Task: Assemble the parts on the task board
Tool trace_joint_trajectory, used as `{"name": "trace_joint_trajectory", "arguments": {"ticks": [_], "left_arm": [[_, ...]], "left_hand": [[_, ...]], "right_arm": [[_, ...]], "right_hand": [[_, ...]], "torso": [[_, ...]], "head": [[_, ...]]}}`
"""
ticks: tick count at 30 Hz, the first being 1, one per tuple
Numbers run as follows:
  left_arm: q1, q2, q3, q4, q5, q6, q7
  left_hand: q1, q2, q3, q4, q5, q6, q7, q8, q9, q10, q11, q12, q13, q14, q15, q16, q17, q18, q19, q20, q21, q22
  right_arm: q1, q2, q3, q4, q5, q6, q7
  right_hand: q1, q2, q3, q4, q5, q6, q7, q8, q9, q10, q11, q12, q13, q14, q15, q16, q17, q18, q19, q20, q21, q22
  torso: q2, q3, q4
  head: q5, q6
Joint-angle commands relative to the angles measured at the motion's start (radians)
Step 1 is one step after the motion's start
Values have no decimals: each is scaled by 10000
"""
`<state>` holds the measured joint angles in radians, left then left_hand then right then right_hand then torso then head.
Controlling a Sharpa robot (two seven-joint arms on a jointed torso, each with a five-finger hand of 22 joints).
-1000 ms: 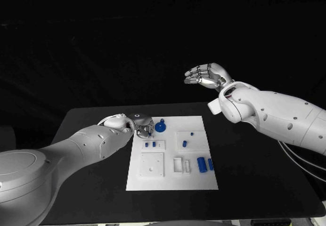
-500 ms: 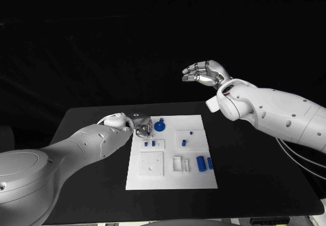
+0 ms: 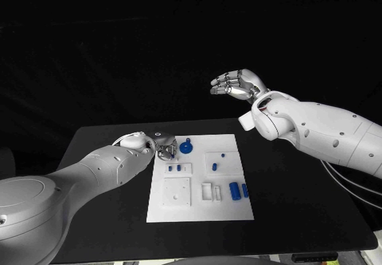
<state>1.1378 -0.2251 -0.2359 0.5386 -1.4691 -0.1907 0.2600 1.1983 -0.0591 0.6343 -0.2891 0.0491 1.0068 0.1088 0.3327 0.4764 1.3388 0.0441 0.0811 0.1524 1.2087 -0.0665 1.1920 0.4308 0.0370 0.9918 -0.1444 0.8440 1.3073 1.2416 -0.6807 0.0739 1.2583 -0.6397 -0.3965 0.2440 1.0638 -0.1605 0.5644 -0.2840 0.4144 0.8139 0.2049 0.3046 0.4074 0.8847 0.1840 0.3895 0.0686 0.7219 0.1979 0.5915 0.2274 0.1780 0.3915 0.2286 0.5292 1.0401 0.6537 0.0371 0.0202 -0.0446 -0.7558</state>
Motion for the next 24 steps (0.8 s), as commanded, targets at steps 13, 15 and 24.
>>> {"name": "trace_joint_trajectory", "arguments": {"ticks": [13,15,24], "left_arm": [[-8,121,9,-7,273,6,71],[-8,143,9,-26,285,2,70],[-34,223,9,-121,289,165,30]], "left_hand": [[-10,118,4,28,17,32,14,54,3,64,-4,2,2,60,-24,112,45,451,10,-223,114,225],[-11,120,3,28,17,32,14,53,2,64,-4,1,2,61,-24,118,48,453,12,-224,119,226],[-13,125,-2,27,16,31,15,51,-1,66,-4,-4,1,66,-25,141,59,458,18,-224,138,228]], "right_arm": [[38,22,8,36,19,54,67],[42,27,8,44,19,60,64],[72,49,8,73,19,51,66]], "right_hand": [[5,97,-38,1,53,-83,6,52,-20,74,-19,-51,-14,97,-5,-63,-17,-208,-58,-13,-73,19],[6,97,-38,1,53,-84,6,52,-20,75,-19,-53,-14,97,-5,-64,-17,-209,-58,-13,-74,19],[11,96,-40,0,56,-86,6,52,-23,80,-19,-64,-14,99,-5,-74,-18,-210,-58,-15,-81,22]], "torso": [[4,-1,4],[7,2,0],[21,-1,1]], "head": [[-79,-27],[-76,-28],[-122,-53]]}}
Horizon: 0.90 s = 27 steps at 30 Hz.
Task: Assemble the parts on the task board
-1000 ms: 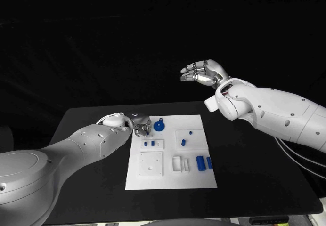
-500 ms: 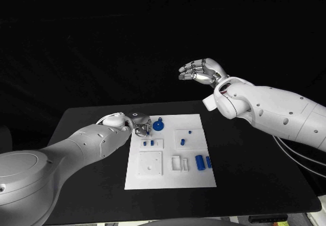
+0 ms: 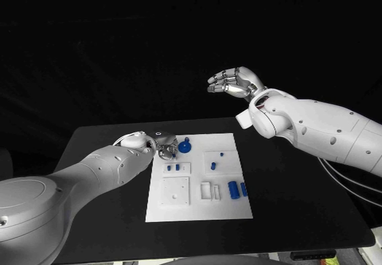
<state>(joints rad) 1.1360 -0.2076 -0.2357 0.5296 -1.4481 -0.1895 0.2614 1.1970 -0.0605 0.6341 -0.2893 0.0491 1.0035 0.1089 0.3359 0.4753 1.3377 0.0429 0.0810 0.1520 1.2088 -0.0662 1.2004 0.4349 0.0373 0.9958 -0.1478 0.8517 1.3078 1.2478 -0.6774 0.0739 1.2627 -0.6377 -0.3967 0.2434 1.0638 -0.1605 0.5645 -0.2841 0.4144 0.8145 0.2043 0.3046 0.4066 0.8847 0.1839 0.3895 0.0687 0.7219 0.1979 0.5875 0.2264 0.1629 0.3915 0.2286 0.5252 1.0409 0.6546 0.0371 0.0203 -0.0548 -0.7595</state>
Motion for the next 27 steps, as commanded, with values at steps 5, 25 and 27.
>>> {"name": "trace_joint_trajectory", "arguments": {"ticks": [5,25,27], "left_arm": [[-65,100,7,-134,79,220,2],[-107,183,11,-429,131,185,-5],[-107,190,12,-440,146,150,11]], "left_hand": [[1,140,0,28,17,64,13,19,10,77,8,-4,5,66,-27,60,19,455,-20,-191,62,223],[3,154,-9,23,16,56,17,11,3,70,12,-19,1,56,-24,94,37,463,-22,-189,98,229],[2,154,-11,24,16,56,17,11,3,72,12,-19,1,53,-23,97,39,463,-23,-189,101,229]], "right_arm": [[28,22,8,56,-1,47,70],[67,36,8,132,8,18,75],[68,38,8,140,10,17,77]], "right_hand": [[12,95,-41,0,56,-92,12,52,-15,81,-19,-67,-15,100,-5,-36,-9,-59,-58,-15,-42,14],[21,90,-43,-1,59,-92,12,53,-19,90,-18,-85,-15,105,-4,-51,-10,-61,-57,-16,-53,20],[21,91,-44,-1,59,-92,13,53,-19,91,-18,-88,-15,106,-4,-53,-10,-62,-57,-16,-54,21]], "torso": [[7,-5,3],[-6,1,20],[-7,1,25]], "head": [[-40,-30],[-111,-96],[-119,-100]]}}
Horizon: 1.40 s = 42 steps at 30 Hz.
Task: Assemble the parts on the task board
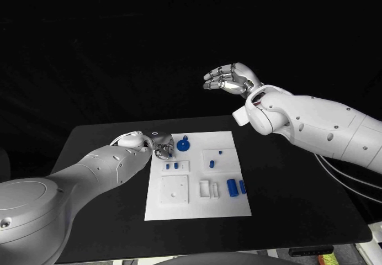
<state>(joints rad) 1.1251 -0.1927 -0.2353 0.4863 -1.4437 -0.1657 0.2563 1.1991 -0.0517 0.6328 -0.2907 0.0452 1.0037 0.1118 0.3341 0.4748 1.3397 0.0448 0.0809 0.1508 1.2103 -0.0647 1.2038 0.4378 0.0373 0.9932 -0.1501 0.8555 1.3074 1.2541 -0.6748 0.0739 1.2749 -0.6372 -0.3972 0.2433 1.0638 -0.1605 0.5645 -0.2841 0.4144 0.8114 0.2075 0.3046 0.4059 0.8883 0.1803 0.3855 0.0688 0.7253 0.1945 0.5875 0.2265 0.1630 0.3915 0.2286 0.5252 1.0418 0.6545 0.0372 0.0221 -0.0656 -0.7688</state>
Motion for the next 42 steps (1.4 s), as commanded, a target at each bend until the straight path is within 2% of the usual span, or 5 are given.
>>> {"name": "trace_joint_trajectory", "arguments": {"ticks": [1,15,30,31,42], "left_arm": [[1,47,8,-13,106,-88,64],[-5,121,10,-69,172,-56,59],[-8,267,11,-218,185,11,30],[-58,328,12,-280,222,-8,33],[-77,362,14,-294,240,189,-43]], "left_hand": [[-21,66,1,38,55,55,-11,29,8,53,-7,-18,14,37,-39,64,11,463,2,-165,65,233],[-26,72,-3,42,54,58,-11,29,6,60,-7,-21,14,29,-39,78,19,466,-4,-163,80,232],[-31,78,-10,41,51,54,-9,26,3,60,-6,-28,12,21,-38,95,28,469,-12,-161,98,232],[-32,78,-11,41,51,54,-9,25,2,60,-6,-28,12,21,-38,96,28,470,-12,-161,99,232],[-28,85,-12,38,50,49,-8,23,1,57,-5,-33,10,17,-37,108,34,473,-15,-161,112,232]], "right_arm": [[5,14,8,21,7,27,78],[14,38,8,40,34,26,74],[50,82,8,80,35,23,72],[57,78,8,91,36,27,69],[81,64,8,131,38,20,68]], "right_hand": [[21,91,-44,0,59,-60,-19,53,-12,55,18,-49,-16,72,30,-54,-11,-62,-56,-16,-55,12],[24,93,-48,2,58,-59,-19,55,-15,65,18,-65,-15,77,30,-67,-11,-64,-54,-17,-64,18],[31,92,-52,2,57,-57,-21,58,-18,77,17,-84,-15,83,31,-83,-12,-67,-52,-18,-77,25],[32,91,-52,2,57,-57,-21,58,-19,78,17,-85,-15,83,31,-85,-12,-67,-52,-19,-78,25],[38,91,-53,0,57,-56,-21,59,-21,85,16,-96,-14,85,31,-94,-12,-68,-51,-19,-85,29]], "torso": [[-4,1,7],[2,5,11],[11,10,-15],[12,10,-17],[-1,7,17]], "head": [[-17,-10],[-42,-21],[-85,-31],[-96,-30],[-167,-98]]}}
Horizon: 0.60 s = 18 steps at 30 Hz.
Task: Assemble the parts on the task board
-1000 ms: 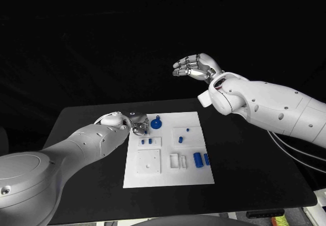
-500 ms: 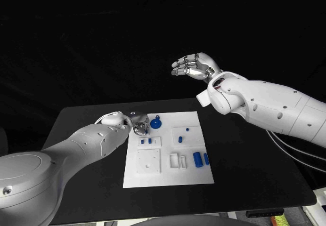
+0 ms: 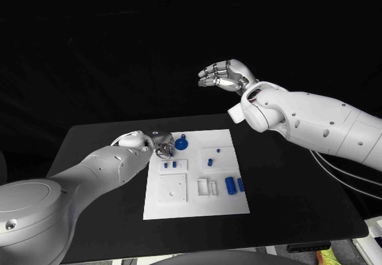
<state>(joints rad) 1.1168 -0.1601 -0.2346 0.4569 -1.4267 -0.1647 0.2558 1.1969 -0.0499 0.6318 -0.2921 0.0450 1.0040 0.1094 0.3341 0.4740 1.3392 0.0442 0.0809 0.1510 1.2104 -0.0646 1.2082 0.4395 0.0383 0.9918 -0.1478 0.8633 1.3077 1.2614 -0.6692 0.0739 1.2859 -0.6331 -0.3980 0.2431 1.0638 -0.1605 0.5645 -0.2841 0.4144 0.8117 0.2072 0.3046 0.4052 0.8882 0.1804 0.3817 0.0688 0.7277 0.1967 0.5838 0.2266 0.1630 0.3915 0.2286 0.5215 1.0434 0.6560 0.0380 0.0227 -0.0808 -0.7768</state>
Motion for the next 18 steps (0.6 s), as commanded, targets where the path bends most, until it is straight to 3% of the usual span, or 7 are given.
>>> {"name": "trace_joint_trajectory", "arguments": {"ticks": [1,9,18], "left_arm": [[6,35,7,-4,64,209,-44],[4,41,6,-8,46,355,-112],[3,78,6,-61,46,302,-116]], "left_hand": [[-5,67,-2,52,51,46,15,22,8,61,1,-34,8,16,-38,65,18,464,-1,-184,35,229],[0,74,-8,47,51,38,18,18,5,55,3,-43,5,14,-36,88,29,468,-5,-183,58,232],[-5,79,-16,49,51,32,21,15,3,51,7,-49,3,1,-32,101,36,469,-15,-179,75,234]], "right_arm": [[9,8,8,26,-2,24,70],[16,9,8,39,1,11,72],[17,40,8,40,1,13,74]], "right_hand": [[38,91,-53,0,57,-59,-18,59,-14,87,16,-59,-15,62,9,-58,-13,-69,-51,-19,-48,13],[42,88,-55,0,56,-58,-18,60,-16,92,15,-69,-15,66,9,-65,-13,-71,-50,-20,-54,17],[45,88,-56,1,56,-58,-18,61,-18,97,15,-78,-15,69,9,-72,-13,-72,-49,-21,-59,21]], "torso": [[-16,-1,7],[-21,-9,31],[-14,-10,-5]], "head": [[-15,-23],[-19,-12],[-17,-17]]}}
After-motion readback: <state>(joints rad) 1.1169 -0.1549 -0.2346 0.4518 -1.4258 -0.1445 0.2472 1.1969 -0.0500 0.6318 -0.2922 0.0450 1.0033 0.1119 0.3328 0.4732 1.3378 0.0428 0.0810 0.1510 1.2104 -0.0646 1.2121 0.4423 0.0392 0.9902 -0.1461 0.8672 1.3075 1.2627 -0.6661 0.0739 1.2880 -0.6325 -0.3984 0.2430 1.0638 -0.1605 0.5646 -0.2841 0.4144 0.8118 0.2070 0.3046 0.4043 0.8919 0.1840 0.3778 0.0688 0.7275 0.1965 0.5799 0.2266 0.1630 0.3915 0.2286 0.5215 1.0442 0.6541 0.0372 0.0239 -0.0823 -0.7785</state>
